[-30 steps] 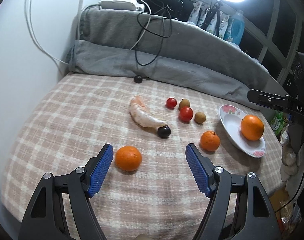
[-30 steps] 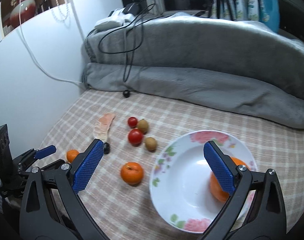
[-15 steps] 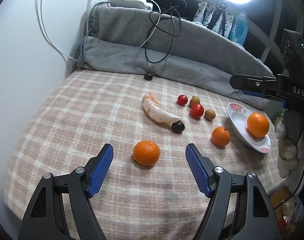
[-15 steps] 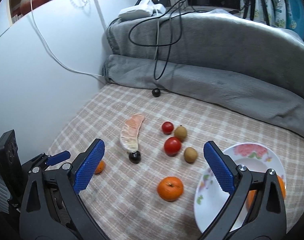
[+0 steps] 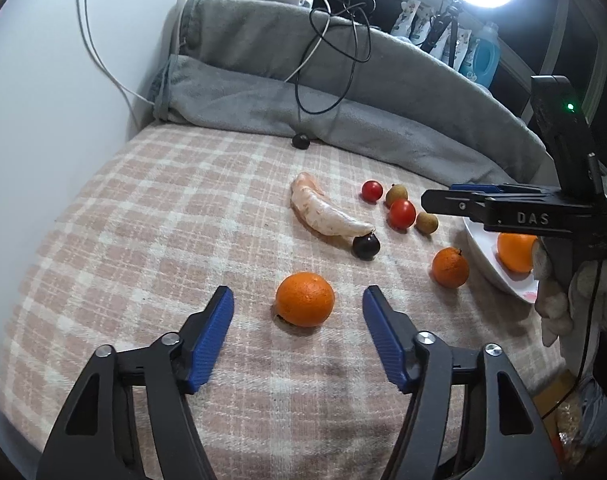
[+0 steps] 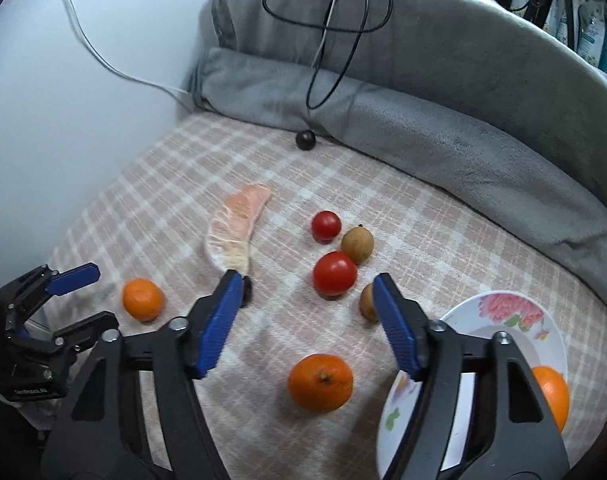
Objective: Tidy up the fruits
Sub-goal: 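Move the right tool to the red tomato while the left tool approaches the small mandarin, then grasp the red tomato with the right tool while the left tool grasps the small mandarin, then carry the tomato and mandarin onto the white plate and open both tools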
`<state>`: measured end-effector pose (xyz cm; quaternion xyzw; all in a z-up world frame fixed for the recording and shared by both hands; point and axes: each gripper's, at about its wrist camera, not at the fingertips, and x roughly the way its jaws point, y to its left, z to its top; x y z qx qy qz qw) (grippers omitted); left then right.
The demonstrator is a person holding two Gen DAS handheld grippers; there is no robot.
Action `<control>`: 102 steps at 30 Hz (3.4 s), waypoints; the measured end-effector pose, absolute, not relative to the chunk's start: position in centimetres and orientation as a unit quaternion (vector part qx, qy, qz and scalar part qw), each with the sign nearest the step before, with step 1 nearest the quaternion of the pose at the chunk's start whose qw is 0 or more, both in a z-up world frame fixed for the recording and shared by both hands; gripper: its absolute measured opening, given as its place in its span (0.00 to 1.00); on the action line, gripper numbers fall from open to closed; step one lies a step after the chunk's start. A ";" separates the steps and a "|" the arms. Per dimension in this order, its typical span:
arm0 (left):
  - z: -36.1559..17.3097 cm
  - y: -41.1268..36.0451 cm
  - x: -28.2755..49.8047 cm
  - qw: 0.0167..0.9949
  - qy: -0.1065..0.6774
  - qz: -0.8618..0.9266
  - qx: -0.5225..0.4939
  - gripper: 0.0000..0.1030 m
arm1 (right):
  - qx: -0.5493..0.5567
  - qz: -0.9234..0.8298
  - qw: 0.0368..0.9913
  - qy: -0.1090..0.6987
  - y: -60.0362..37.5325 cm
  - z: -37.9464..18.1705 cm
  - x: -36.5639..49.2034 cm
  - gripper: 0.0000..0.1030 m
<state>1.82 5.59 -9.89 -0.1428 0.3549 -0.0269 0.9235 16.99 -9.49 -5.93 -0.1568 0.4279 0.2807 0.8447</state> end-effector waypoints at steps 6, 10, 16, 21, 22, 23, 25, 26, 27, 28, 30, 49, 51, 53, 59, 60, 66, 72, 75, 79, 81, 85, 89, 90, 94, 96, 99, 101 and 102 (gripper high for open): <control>-10.4 5.3 2.3 0.921 0.361 -0.036 -0.142 0.57 | -0.163 0.274 0.829 0.460 -9.0 -7.1 19.2 0.55; -10.6 5.4 2.7 0.921 0.361 -0.039 -0.143 0.55 | -0.162 0.272 0.817 0.482 -8.7 -8.0 20.3 0.51; -11.1 5.3 3.3 0.918 0.369 -0.045 -0.139 0.49 | -0.171 0.263 0.810 0.495 -8.3 -9.2 21.0 0.51; -11.4 4.9 3.6 0.917 0.373 -0.050 -0.133 0.47 | -0.182 0.260 0.808 0.497 -7.9 -9.8 21.2 0.49; -11.4 4.9 3.7 0.917 0.374 -0.050 -0.133 0.47 | -0.184 0.260 0.807 0.498 -7.8 -9.9 21.2 0.46; -11.5 4.9 3.8 0.916 0.374 -0.050 -0.134 0.47 | -0.186 0.259 0.806 0.499 -7.7 -9.9 21.2 0.45; -11.7 5.0 3.9 0.915 0.376 -0.052 -0.137 0.47 | -0.193 0.256 0.805 0.499 -7.4 -10.1 21.3 0.45; -11.8 5.0 4.0 0.914 0.378 -0.052 -0.140 0.47 | -0.195 0.254 0.805 0.500 -7.4 -10.2 21.3 0.45; -11.9 5.1 4.0 0.913 0.379 -0.052 -0.142 0.47 | -0.197 0.253 0.804 0.500 -7.3 -10.3 21.4 0.45; -12.0 5.2 4.1 0.912 0.380 -0.051 -0.144 0.47 | -0.200 0.251 0.804 0.501 -7.2 -10.4 21.4 0.42; -12.1 5.3 4.2 0.911 0.382 -0.051 -0.147 0.47 | -0.202 0.249 0.802 0.504 -7.1 -10.7 21.5 0.36; -11.9 5.7 4.2 0.913 0.374 -0.052 -0.157 0.34 | -0.175 0.255 0.813 0.494 -8.3 -9.1 21.0 0.34; -11.7 5.6 4.1 0.913 0.372 -0.052 -0.157 0.34 | -0.168 0.258 0.816 0.489 -8.7 -8.4 20.8 0.34; -11.4 5.5 3.8 0.914 0.370 -0.054 -0.156 0.34 | -0.162 0.260 0.819 0.484 -9.1 -7.8 20.5 0.34; -10.2 4.4 3.7 0.919 0.359 -0.064 -0.151 0.34 | -0.148 0.262 0.829 0.471 -10.5 -6.0 19.6 0.34; -9.9 4.2 3.6 0.920 0.357 -0.067 -0.148 0.34 | -0.147 0.263 0.830 0.470 -10.7 -5.9 19.5 0.34; -8.9 2.7 3.7 0.923 0.349 -0.082 -0.137 0.34 | -0.130 0.266 0.839 0.457 -12.7 -4.3 18.4 0.34; -7.7 0.5 3.9 0.926 0.339 -0.107 -0.125 0.34 | -0.114 0.263 0.847 0.447 -15.0 -3.1 17.9 0.34; -7.4 -0.7 4.1 0.927 0.336 -0.119 -0.120 0.34 | -0.105 0.259 0.851 0.444 -16.2 -2.8 17.8 0.34; -7.2 -2.5 4.4 0.926 0.335 -0.137 -0.109 0.34 | -0.091 0.253 0.856 0.442 -18.1 -2.4 18.0 0.34; -7.0 -3.6 4.6 0.925 0.335 -0.146 -0.102 0.34 | -0.084 0.248 0.858 0.442 -19.1 -2.3 18.1 0.34; -6.9 -5.9 5.0 0.922 0.337 -0.166 -0.091 0.34 | -0.072 0.240 0.861 0.443 -20.9 -2.2 18.4 0.34; -6.6 -8.2 5.5 0.919 0.338 -0.189 -0.078 0.34 | -0.060 0.236 0.862 0.444 -22.3 -2.1 18.7 0.34; -6.5 -8.8 5.6 0.918 0.338 -0.195 -0.075 0.34 | -0.058 0.235 0.862 0.445 -22.6 -2.1 18.8 0.34; -6.3 -10.7 6.0 0.915 0.337 -0.211 -0.065 0.34 | -0.051 0.235 0.861 0.448 -23.5 -2.3 19.1 0.34; -6.2 -11.6 6.2 0.914 0.337 -0.219 -0.063 0.34 | -0.050 0.236 0.860 0.449 -23.8 -2.4 19.1 0.34; -6.2 -12.6 6.6 0.911 0.340 -0.227 -0.059 0.34 | -0.046 0.237 0.859 0.451 -24.4 -2.5 19.4 0.34; -6.2 -13.2 6.8 0.909 0.341 -0.231 -0.056 0.34 | -0.040 0.239 0.857 0.455 -24.7 -2.7 19.7 0.34; -6.2 -13.4 6.9 0.909 0.342 -0.232 -0.055 0.34 | -0.039 0.240 0.857 0.455 -24.8 -2.8 19.7 0.34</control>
